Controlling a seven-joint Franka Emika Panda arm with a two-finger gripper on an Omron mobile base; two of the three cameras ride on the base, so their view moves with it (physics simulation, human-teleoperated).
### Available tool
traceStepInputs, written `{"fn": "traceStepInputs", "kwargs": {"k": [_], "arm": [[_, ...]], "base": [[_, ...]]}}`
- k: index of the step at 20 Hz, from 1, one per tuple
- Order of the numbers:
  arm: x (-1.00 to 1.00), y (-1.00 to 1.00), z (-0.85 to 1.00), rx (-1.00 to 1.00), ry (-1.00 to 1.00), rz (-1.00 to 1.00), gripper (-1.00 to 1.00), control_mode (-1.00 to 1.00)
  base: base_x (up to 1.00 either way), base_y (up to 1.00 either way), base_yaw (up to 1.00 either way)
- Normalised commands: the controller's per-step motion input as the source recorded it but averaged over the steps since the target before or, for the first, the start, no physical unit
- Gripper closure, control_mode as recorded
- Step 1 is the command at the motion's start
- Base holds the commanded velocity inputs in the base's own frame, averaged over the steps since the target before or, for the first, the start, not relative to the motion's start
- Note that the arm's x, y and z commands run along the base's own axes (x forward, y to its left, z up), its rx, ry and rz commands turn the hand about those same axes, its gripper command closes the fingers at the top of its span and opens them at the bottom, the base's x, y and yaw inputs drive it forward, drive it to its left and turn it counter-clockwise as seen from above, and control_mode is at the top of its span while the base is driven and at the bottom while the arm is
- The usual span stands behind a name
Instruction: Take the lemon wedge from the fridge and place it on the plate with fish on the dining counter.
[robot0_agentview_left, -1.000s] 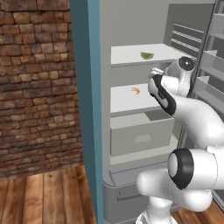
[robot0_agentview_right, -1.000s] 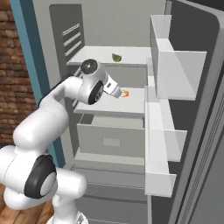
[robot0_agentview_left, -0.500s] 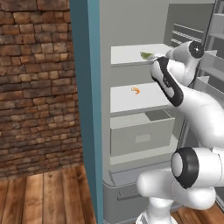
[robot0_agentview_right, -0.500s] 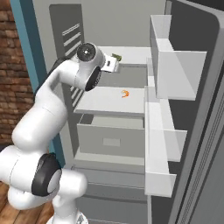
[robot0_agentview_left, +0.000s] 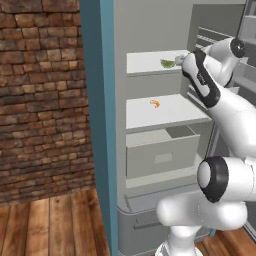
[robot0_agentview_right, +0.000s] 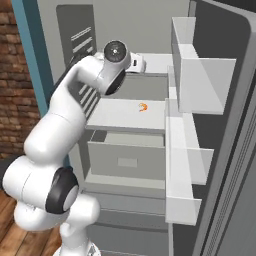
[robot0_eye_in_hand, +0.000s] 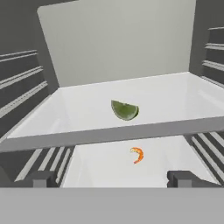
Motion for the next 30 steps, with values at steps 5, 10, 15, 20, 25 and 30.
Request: {"fn": "traceStepInputs", "kwargs": {"k": [5, 10, 15, 20, 25, 30], "arm": [[0.11, 0.0, 0.25, -0.03, 0.09, -0.01, -1.0, -1.0], [0.2, -0.06, -0.02, 0.01, 0.07, 0.0, -1.0, -1.0], [0.44, 0.0, -0.27, -0.01, 0.12, 0.0, -1.0, -1.0], [0.37, -0.07, -0.19, -0.01, 0.03, 0.0, -1.0, -1.0], [0.36, -0.13, -0.21, -0.05, 0.0, 0.02, -1.0, -1.0], [0.44, -0.11, -0.27, -0.03, 0.0, 0.03, -1.0, -1.0]], "base": [[0.0, 0.0, 0.0], [0.0, 0.0, 0.0], [0.0, 0.0, 0.0], [0.0, 0.0, 0.0], [0.0, 0.0, 0.0], [0.0, 0.0, 0.0]]}}
